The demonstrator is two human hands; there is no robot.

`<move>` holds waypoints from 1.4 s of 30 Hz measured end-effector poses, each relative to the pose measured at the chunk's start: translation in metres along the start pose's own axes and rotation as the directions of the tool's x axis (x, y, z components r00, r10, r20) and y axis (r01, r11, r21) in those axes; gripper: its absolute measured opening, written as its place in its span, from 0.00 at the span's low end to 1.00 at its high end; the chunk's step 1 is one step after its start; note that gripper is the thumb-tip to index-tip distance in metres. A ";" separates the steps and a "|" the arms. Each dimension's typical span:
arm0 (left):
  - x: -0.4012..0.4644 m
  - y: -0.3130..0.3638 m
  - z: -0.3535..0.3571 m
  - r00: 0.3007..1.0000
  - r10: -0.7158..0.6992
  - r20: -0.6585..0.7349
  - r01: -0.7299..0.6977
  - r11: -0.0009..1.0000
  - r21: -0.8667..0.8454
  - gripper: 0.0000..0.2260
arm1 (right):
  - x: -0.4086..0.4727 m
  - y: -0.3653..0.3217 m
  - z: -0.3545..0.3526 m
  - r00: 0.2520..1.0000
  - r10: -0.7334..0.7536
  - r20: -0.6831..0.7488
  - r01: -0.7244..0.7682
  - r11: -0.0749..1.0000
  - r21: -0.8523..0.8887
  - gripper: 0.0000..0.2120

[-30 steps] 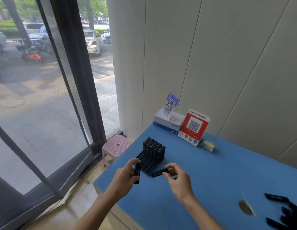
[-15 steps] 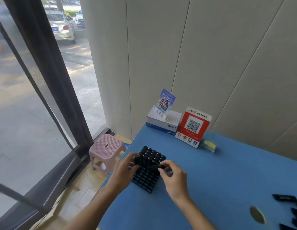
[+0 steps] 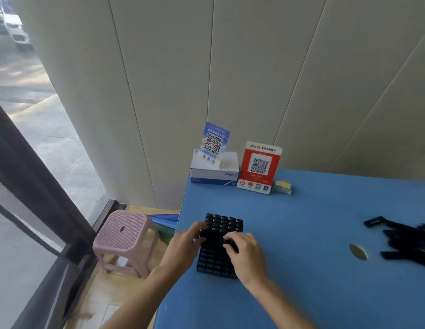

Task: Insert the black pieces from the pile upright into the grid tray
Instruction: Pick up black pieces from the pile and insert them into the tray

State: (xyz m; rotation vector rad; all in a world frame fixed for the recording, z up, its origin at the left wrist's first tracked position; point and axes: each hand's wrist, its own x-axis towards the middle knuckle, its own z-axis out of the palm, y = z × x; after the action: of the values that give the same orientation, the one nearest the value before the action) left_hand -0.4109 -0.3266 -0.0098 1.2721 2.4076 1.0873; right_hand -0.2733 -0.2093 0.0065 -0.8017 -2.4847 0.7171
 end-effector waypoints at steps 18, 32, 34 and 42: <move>0.003 -0.013 0.007 0.979 0.200 -0.040 -0.203 0.973 -0.109 0.14 | 0.005 -0.021 0.015 0.986 -0.119 -0.118 0.082 0.958 -0.276 0.17; 0.008 -0.020 0.009 0.969 0.228 -0.099 -0.243 0.952 -0.185 0.12 | 0.005 -0.021 0.028 0.974 -0.200 -0.107 0.158 0.937 -0.313 0.14; 0.008 -0.022 0.010 0.966 0.238 -0.103 -0.253 0.951 -0.180 0.12 | 0.004 -0.020 0.027 0.975 -0.199 -0.100 0.160 0.938 -0.307 0.14; 0.004 -0.028 0.013 0.953 0.279 -0.118 -0.292 0.949 -0.120 0.13 | 0.001 -0.017 0.025 0.980 -0.188 -0.066 0.159 0.938 -0.310 0.15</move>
State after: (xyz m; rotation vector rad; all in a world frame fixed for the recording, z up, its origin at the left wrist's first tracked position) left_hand -0.4246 -0.3265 -0.0378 1.5889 2.2159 1.3987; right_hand -0.2944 -0.2293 -0.0030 -0.6885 -2.5713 0.2313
